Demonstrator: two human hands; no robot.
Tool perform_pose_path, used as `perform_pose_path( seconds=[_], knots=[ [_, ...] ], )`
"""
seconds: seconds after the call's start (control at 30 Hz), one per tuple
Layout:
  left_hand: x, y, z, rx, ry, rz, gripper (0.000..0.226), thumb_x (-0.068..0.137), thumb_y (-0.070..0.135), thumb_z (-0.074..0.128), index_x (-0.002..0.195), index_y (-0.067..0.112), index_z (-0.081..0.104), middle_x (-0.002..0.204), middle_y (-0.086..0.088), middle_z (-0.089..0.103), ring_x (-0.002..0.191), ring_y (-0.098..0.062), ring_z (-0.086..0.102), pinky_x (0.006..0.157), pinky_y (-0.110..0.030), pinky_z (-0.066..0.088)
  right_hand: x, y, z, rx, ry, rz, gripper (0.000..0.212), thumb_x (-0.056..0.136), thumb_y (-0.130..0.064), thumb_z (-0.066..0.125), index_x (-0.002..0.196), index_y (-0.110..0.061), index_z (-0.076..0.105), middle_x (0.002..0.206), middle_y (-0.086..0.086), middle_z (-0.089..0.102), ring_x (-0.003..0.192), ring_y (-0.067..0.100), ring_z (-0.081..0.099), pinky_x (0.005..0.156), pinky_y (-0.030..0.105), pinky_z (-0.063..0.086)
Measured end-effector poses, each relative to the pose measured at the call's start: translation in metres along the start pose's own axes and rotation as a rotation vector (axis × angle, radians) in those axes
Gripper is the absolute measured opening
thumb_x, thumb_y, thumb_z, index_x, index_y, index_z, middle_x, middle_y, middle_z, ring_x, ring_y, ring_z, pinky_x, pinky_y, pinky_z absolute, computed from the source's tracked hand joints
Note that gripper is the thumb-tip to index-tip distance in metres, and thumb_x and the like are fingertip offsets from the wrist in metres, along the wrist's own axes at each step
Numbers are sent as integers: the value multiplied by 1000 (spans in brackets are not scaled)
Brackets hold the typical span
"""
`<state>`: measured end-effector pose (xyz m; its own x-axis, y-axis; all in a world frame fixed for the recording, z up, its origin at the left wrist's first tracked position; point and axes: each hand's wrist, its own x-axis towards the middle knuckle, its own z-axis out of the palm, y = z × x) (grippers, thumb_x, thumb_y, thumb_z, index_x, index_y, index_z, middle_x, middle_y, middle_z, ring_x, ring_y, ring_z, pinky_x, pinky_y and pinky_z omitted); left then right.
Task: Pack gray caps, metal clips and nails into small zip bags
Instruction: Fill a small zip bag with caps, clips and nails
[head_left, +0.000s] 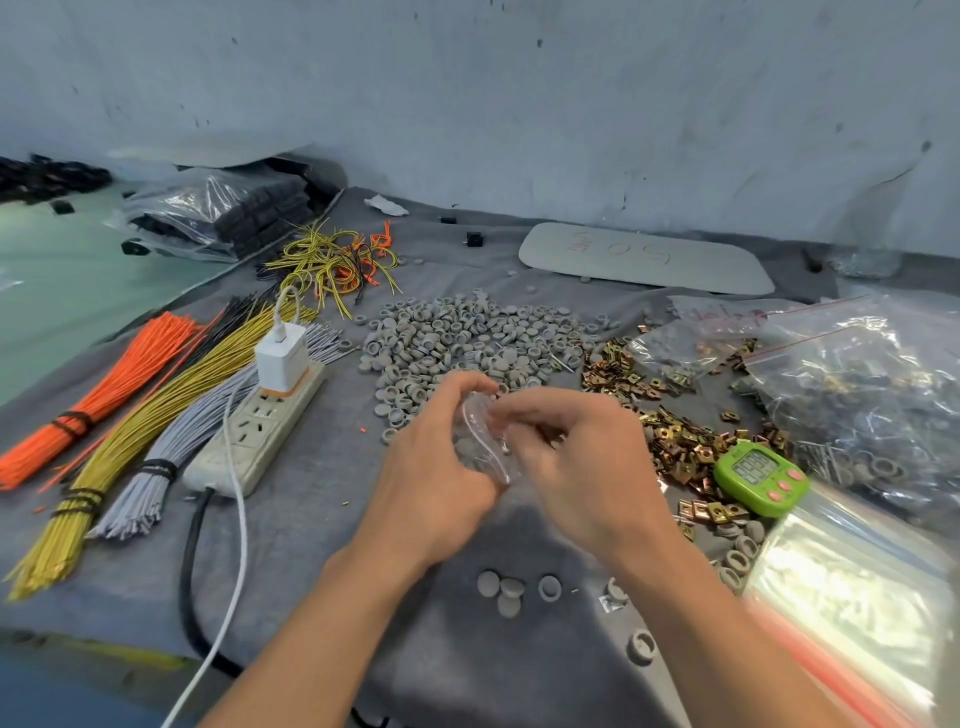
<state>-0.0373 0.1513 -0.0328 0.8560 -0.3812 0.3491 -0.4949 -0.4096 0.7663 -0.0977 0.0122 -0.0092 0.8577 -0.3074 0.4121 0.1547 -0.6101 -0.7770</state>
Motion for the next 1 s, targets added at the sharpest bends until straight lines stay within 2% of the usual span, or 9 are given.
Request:
perform_pose_path(
  seconds=[0.1, 0.2, 0.27, 0.37, 0.5, 0.57, 0.7, 0.83, 1.0],
  knots=[
    [4, -6, -7, -127, 86, -39, 61, 73, 8, 85, 113, 43, 56, 94, 23, 71, 81, 3, 68, 69, -13, 51, 5, 8, -5, 34, 155, 126, 21, 90, -12, 76, 87, -31, 82, 81, -26, 75, 79, -6, 70, 72, 12, 54],
    [7, -9, -16, -257, 196, -68, 60, 77, 2, 84, 115, 40, 58, 94, 19, 71, 81, -3, 70, 75, -31, 61, 6, 15, -3, -148, 48, 220, 18, 93, -16, 73, 88, -32, 79, 82, -22, 73, 68, -2, 67, 56, 8, 48],
    [7, -11, -21, -291, 289, -33, 61, 78, 1, 84, 117, 39, 58, 95, 20, 71, 83, -1, 69, 73, -20, 57, 3, 15, 4, -292, -121, 272, 15, 95, -20, 70, 100, -31, 78, 94, -16, 74, 72, -1, 66, 62, 7, 49],
    [7, -10, -23, -273, 370, 20, 59, 76, 6, 83, 119, 38, 58, 97, 20, 70, 89, 1, 66, 76, -12, 49, 2, 13, 18, -465, -270, 289, 18, 98, -23, 64, 109, -30, 76, 103, -4, 76, 93, 19, 70, 86, 35, 60],
    [2, -3, -20, -181, 344, 50, 57, 70, 20, 76, 117, 44, 54, 102, 26, 66, 93, 6, 63, 74, -5, 44, 3, 10, 25, -599, -308, 313, 15, 98, -21, 59, 98, -32, 70, 97, -2, 74, 92, 24, 68, 75, 33, 54],
    [-1, -2, -18, -109, 301, 57, 62, 68, 17, 77, 117, 48, 52, 104, 31, 65, 92, 11, 62, 72, 0, 40, 3, 12, 21, -594, -287, 349, 16, 99, -22, 57, 92, -33, 65, 93, -4, 73, 90, 23, 67, 72, 31, 48],
    [-2, -4, -17, -35, 249, 25, 71, 71, 7, 83, 118, 49, 51, 101, 30, 66, 89, 12, 62, 67, 0, 40, 3, 17, 11, -456, -167, 336, 15, 98, -24, 58, 87, -33, 64, 80, -9, 68, 78, 21, 65, 69, 33, 52],
    [0, -1, -14, -38, 259, 27, 69, 72, 10, 83, 118, 50, 50, 100, 27, 69, 93, 13, 61, 72, 0, 39, -1, 13, 25, -524, -269, 304, 8, 97, -34, 63, 102, -34, 69, 93, -6, 72, 90, 22, 68, 76, 33, 54],
    [-2, 0, -10, -5, 237, 61, 75, 69, 8, 87, 116, 51, 49, 106, 36, 62, 94, 19, 57, 71, 3, 37, 3, 13, 25, -550, -261, 364, 11, 99, -26, 59, 97, -30, 69, 97, -1, 73, 94, 27, 68, 74, 33, 48]
  ],
)
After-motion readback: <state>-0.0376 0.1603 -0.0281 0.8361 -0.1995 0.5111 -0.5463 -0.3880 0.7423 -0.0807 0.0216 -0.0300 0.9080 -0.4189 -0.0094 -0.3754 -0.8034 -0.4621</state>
